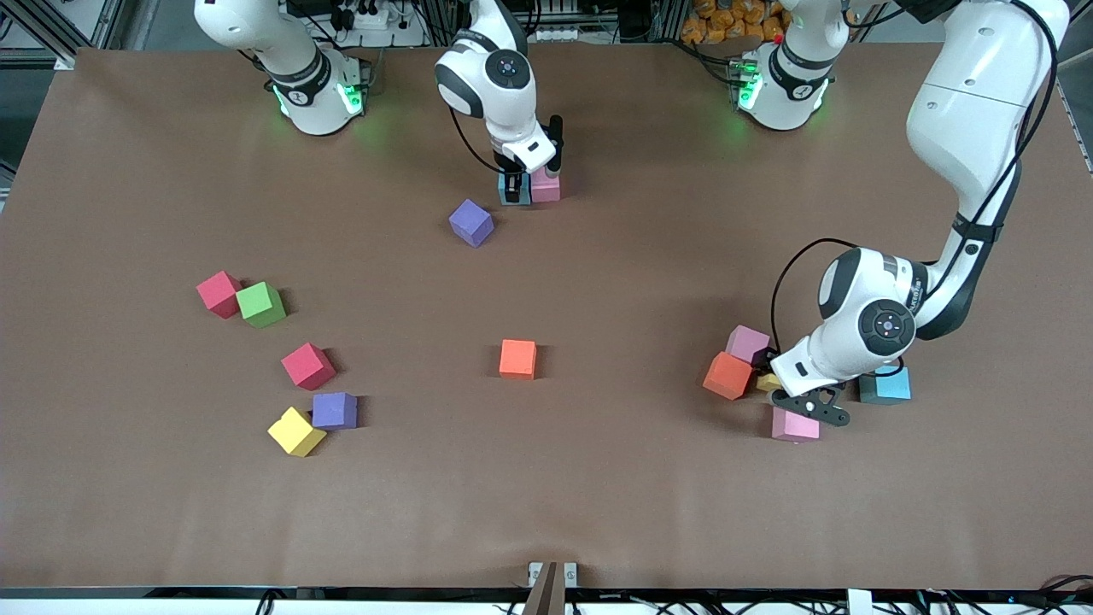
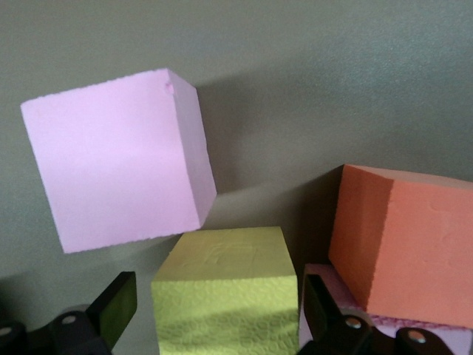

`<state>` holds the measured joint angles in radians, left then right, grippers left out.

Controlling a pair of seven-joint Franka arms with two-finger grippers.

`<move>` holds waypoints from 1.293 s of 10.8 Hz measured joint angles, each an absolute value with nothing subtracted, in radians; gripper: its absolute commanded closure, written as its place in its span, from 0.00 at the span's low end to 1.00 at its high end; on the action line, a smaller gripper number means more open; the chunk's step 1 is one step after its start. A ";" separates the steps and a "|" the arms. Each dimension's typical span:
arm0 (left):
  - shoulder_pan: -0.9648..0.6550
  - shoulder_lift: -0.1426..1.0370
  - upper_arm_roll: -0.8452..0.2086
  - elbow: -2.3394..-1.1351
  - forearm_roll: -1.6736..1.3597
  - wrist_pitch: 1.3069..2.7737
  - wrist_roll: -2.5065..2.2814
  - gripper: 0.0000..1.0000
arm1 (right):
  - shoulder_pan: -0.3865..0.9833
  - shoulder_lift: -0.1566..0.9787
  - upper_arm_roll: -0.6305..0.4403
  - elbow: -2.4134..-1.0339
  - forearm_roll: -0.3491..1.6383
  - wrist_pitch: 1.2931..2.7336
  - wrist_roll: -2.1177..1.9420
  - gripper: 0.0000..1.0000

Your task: Form number 2 with 11 blocks

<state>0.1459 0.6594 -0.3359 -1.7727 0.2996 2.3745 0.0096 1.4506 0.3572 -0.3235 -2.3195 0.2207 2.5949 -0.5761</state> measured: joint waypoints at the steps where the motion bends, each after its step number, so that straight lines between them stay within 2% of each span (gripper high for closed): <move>1: 0.148 0.659 -0.335 -1.772 0.300 2.375 0.010 0.00 | 1.456 0.362 -0.323 -2.319 0.221 2.596 -0.573 0.00; 3: 0.152 0.657 -0.335 -1.770 0.300 2.372 0.010 0.00 | 1.459 0.365 -0.323 -2.317 0.221 2.596 -0.569 0.00; 7: 0.152 0.656 -0.337 -1.768 0.300 2.364 0.010 0.09 | 1.459 0.354 -0.325 -2.309 0.221 2.592 -0.562 0.00; 12: 0.155 0.643 -0.341 -1.754 0.280 2.314 0.008 0.10 | 1.459 0.318 -0.326 -2.309 0.221 2.547 -0.561 0.00; 13: 0.156 0.639 -0.342 -1.754 0.278 2.309 0.008 0.17 | 1.459 0.308 -0.327 -2.309 0.221 2.536 -0.561 0.00; 14: 0.156 0.638 -0.342 -1.754 0.277 2.306 0.008 0.31 | 1.459 0.302 -0.330 -2.309 0.221 2.532 -0.561 0.00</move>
<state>0.1557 0.6379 -0.3416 -1.7539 0.2774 2.3060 0.0077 1.4593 0.3016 -0.3296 -2.3086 0.2208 2.5319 -0.5608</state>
